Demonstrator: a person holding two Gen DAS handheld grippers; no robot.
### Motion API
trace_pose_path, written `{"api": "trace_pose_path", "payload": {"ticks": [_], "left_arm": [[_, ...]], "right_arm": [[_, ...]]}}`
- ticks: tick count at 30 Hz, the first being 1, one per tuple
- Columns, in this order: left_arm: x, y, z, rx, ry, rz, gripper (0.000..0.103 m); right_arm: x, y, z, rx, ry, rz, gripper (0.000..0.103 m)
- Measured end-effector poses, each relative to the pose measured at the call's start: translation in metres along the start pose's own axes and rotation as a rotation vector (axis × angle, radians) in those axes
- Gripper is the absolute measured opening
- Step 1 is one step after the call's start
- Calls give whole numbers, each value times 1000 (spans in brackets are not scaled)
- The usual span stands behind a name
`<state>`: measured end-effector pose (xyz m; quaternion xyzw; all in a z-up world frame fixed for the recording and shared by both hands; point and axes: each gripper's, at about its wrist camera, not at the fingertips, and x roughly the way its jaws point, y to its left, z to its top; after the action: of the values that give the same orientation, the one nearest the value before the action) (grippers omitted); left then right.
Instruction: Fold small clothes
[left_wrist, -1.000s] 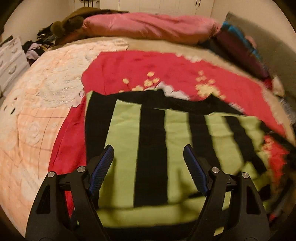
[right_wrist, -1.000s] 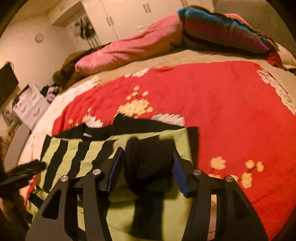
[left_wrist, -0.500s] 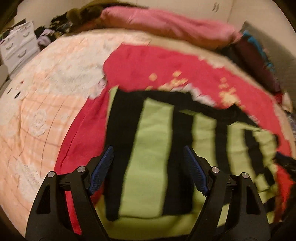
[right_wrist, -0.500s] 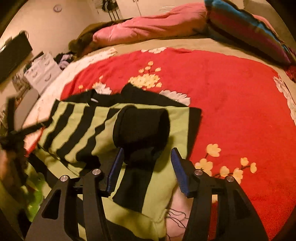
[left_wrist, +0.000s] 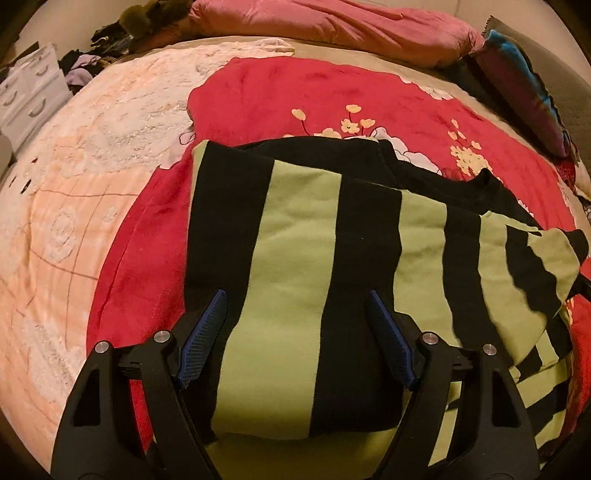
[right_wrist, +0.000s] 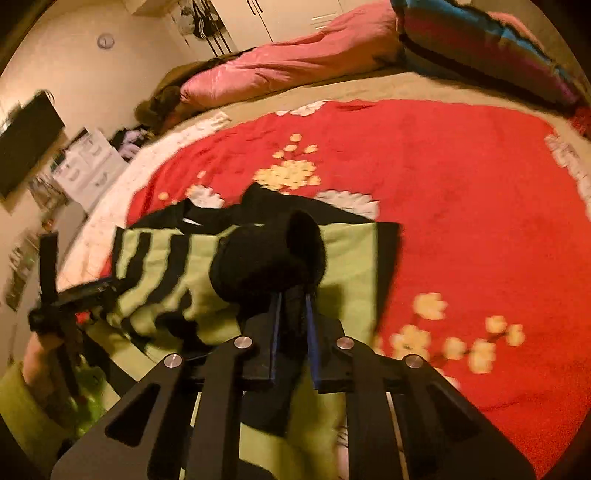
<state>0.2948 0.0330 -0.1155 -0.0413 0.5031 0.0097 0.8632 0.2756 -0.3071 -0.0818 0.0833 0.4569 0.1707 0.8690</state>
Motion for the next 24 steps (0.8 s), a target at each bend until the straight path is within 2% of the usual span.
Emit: {"api": "trace_pose_path", "payload": {"ticks": [5,8,10,12,14,17,19,21,23,24], "left_arm": [[3,2,-2,-5,0,2,71],[4,2,-2,-3,0,5,72],[2,2,-1,-7,2,0,72],[-8,3,-1,-27,8,-22,75],[-25,2,0,-32,-29,-50,78],[-44,-10,1,19,-84,-57,78],[-43,-18,1,44,-79,-62,79],[-33,-23,1,51,-47,-58,79],[-20,-26,-2,57,-9,-21,81],[-13,-25,-5,54,14,-2,81]], "right_arm": [[23,-4,-11,-7,112,-91,12],[21,-7,-12,12,127,-85,15],[9,-10,-9,35,101,-82,20],[-11,-9,-2,27,27,-97,20],[-29,-3,5,5,-63,-95,21],[-43,17,11,-51,-171,-31,24],[-34,39,10,-133,-174,4,26],[-15,62,6,-215,-145,-2,27],[7,74,2,-249,-101,-37,28],[20,76,1,-251,-70,-84,29]]}}
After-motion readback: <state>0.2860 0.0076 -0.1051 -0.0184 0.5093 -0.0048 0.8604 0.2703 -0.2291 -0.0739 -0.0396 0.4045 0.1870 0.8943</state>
